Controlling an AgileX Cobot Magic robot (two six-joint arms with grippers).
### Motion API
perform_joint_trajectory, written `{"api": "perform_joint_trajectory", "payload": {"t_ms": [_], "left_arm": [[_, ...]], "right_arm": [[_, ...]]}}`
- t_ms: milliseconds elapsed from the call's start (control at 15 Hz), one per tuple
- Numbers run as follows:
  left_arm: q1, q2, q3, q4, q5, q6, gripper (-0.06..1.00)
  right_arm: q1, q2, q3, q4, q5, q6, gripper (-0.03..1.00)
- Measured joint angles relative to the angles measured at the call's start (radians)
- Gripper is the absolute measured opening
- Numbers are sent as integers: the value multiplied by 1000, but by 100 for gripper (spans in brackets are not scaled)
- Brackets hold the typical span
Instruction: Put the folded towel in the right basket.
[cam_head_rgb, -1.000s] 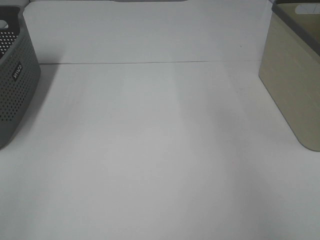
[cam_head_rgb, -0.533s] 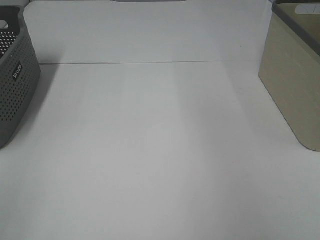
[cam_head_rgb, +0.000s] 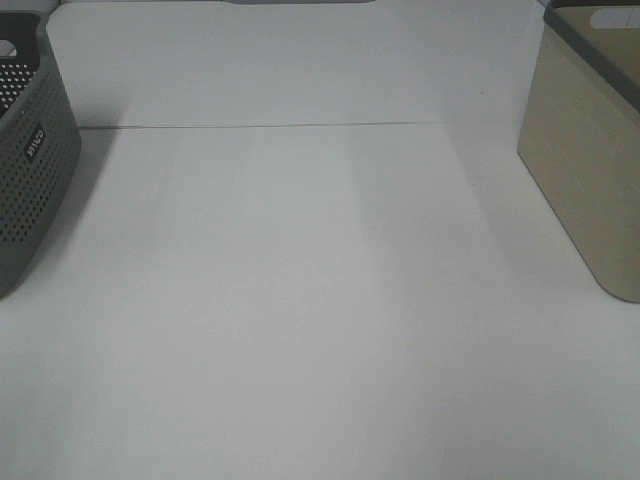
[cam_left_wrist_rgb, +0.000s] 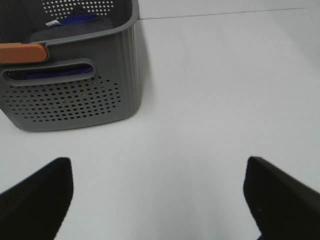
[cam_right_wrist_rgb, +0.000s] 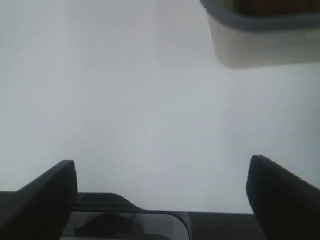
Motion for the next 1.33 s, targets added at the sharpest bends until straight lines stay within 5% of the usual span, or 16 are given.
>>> {"api": "perform_joint_trajectory", "payload": {"t_ms": [400, 933, 1333], "left_arm": [[0, 0, 0, 0, 0, 0, 88], [0, 0, 0, 0, 0, 0, 88], [0, 0, 0, 0, 0, 0, 88]], "right_arm": [[0, -567, 408, -53, -51, 10, 86], [127, -916, 438, -152, -77, 117, 86], [204, -951, 475, -195, -140, 151, 86]]}}
